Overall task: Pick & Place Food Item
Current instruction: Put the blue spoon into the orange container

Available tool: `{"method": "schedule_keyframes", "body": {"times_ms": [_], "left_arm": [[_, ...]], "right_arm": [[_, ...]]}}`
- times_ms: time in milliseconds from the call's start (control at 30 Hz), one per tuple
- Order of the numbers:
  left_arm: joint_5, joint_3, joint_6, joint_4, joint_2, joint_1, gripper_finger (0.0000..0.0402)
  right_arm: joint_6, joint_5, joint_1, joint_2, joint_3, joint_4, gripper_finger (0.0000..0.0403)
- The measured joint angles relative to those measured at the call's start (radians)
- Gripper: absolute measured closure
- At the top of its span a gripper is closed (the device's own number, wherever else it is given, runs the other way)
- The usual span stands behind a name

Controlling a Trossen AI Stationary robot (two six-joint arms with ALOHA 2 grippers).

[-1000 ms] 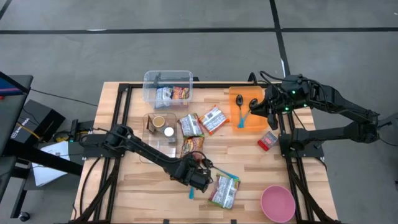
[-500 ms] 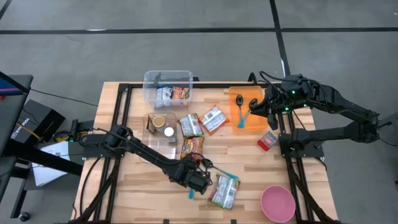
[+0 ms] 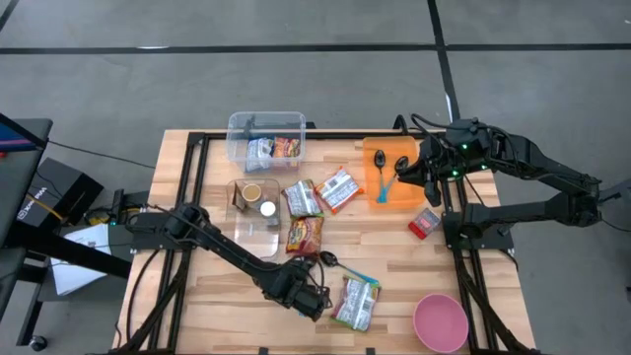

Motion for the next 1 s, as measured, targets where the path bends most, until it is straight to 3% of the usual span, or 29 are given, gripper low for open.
{"method": "schedule_keyframes", "body": {"times_ms": [1000], "left_arm": [[0.071, 0.004, -0.033, 0.042, 0.082, 0.002, 0.0295]], "right_arm": [[0.002, 0.0, 0.0, 0.0, 0.0, -0.024, 0.0346]]}}
